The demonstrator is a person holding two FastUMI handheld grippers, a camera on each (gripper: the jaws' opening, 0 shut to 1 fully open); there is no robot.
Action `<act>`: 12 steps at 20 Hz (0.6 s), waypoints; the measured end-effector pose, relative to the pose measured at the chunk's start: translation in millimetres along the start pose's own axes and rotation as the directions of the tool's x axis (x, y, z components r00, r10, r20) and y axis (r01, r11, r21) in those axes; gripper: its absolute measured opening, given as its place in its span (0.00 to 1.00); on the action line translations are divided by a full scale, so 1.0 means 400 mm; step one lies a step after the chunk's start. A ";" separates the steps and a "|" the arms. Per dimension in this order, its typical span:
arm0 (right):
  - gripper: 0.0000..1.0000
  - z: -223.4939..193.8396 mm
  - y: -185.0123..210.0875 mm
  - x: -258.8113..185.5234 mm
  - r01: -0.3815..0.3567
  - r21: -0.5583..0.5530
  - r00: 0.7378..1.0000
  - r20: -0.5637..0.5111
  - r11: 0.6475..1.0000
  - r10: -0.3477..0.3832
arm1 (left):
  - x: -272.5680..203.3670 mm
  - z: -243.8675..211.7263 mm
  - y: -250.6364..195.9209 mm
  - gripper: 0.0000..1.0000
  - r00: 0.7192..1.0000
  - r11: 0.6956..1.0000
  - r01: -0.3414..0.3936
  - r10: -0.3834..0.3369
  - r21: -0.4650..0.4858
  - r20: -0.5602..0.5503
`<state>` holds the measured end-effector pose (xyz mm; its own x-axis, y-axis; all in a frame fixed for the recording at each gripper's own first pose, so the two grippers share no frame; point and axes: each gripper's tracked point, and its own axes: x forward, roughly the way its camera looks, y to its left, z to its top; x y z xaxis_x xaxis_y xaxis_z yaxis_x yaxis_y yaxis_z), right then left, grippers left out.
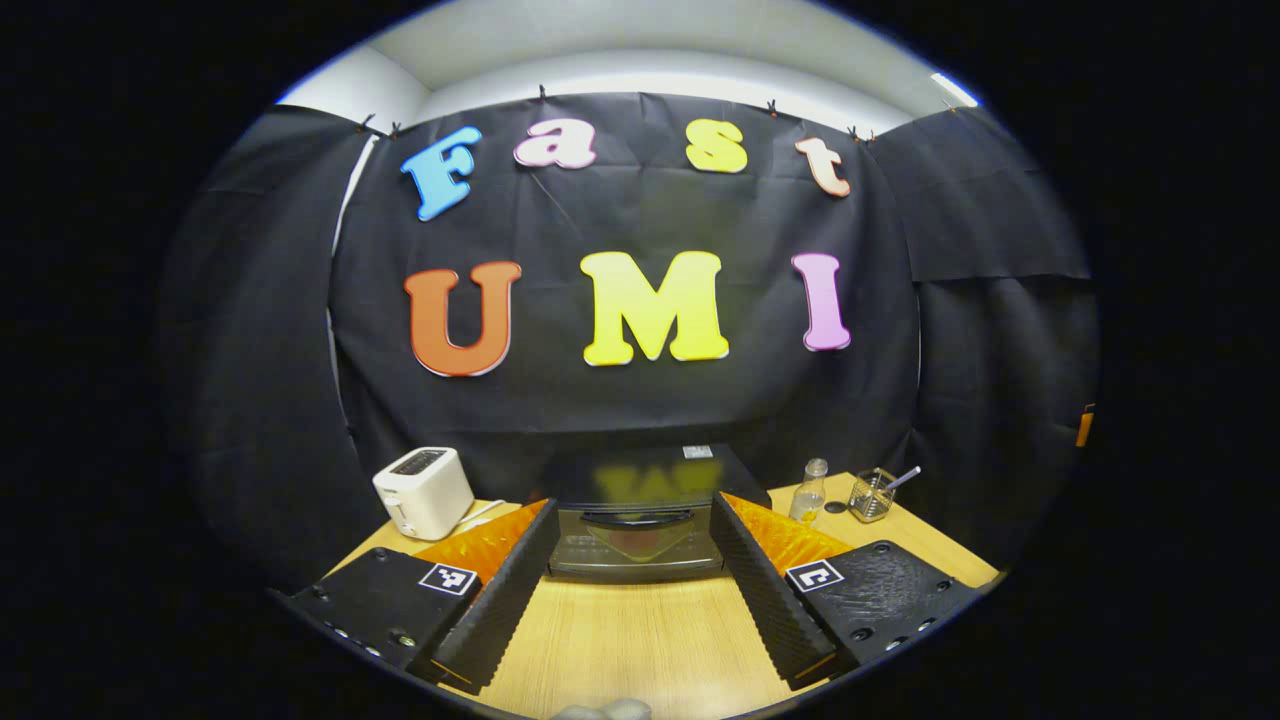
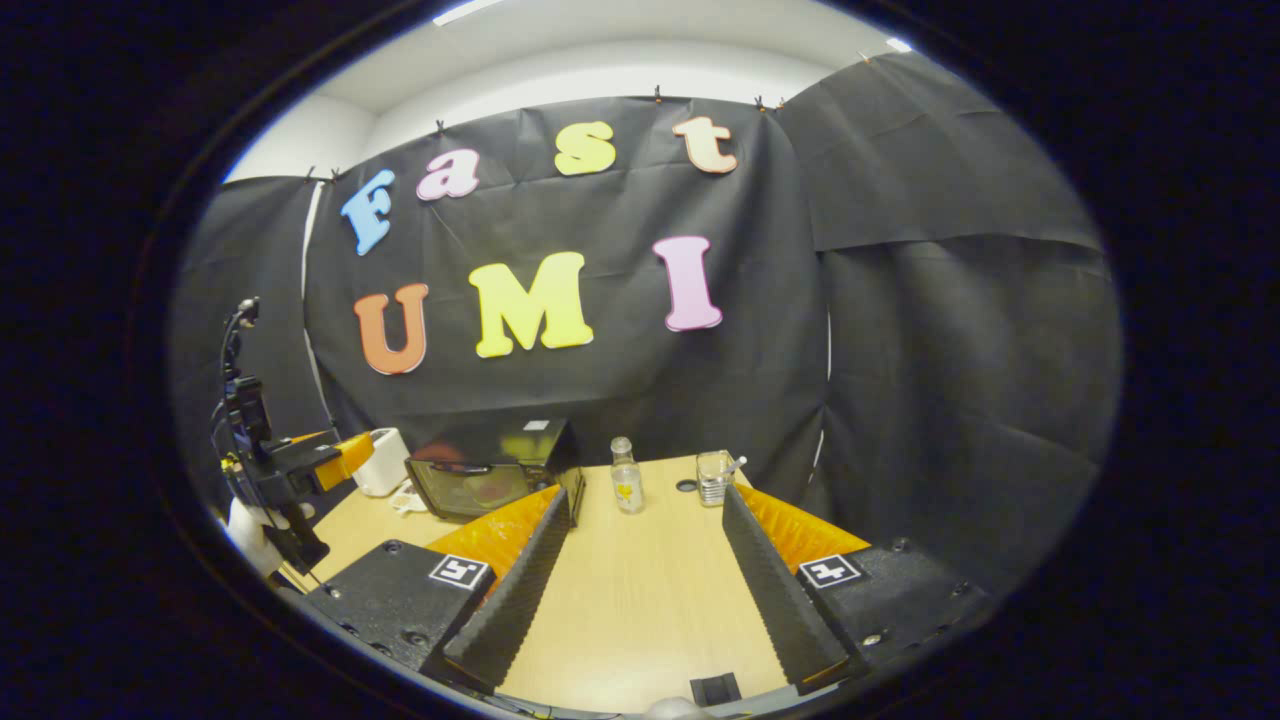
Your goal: Open the electric oven with the left hand, put the food in, and close the electric oven.
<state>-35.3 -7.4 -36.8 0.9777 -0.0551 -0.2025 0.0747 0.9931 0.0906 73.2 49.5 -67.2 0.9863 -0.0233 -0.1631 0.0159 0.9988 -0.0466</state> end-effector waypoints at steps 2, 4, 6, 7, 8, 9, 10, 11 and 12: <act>0.98 0.050 -0.029 -0.035 -0.009 -0.008 0.998 0.055 1.000 0.009 | -0.098 0.053 0.017 0.96 0.999 0.999 -0.032 0.032 -0.007 0.040; 0.95 0.078 -0.060 -0.075 -0.011 -0.021 0.995 0.099 1.000 0.013 | -0.183 0.093 0.026 0.96 0.996 0.998 -0.059 0.060 -0.015 0.071; 0.95 0.109 -0.079 -0.126 -0.027 -0.025 0.989 0.145 0.999 0.030 | -0.264 0.133 0.033 0.96 0.990 0.995 -0.094 0.096 -0.026 0.103; 0.95 0.121 -0.091 -0.146 -0.030 -0.033 0.985 0.169 0.999 0.035 | -0.303 0.146 0.027 0.96 0.988 0.994 -0.105 0.108 -0.032 0.112; 0.95 0.127 -0.104 -0.168 -0.026 -0.048 0.982 0.188 0.999 0.035 | -0.340 0.156 0.026 0.96 0.986 0.992 -0.117 0.121 -0.038 0.119; 0.98 0.123 -0.115 -0.182 -0.025 -0.070 0.979 0.202 0.997 0.039 | -0.378 0.165 0.019 0.96 0.984 0.992 -0.122 0.126 -0.039 0.128; 0.98 0.120 -0.118 -0.199 -0.029 -0.089 0.976 0.213 0.996 0.048 | -0.414 0.172 0.013 0.96 0.982 0.991 -0.128 0.132 -0.038 0.137; 0.95 0.119 -0.115 -0.213 -0.035 -0.103 0.973 0.222 0.994 0.057 | -0.446 0.175 0.011 0.96 0.980 0.990 -0.135 0.138 -0.032 0.144; 0.95 0.112 -0.111 -0.225 -0.044 -0.106 0.972 0.225 0.993 0.067 | -0.476 0.173 0.007 0.96 0.979 0.990 -0.142 0.143 -0.020 0.146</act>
<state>-117.9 -51.2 21.1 0.9995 -0.0106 0.0284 0.0107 0.9999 -0.0043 -103.2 59.8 31.8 0.9917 0.1263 -0.0225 -0.1271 0.9910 -0.0428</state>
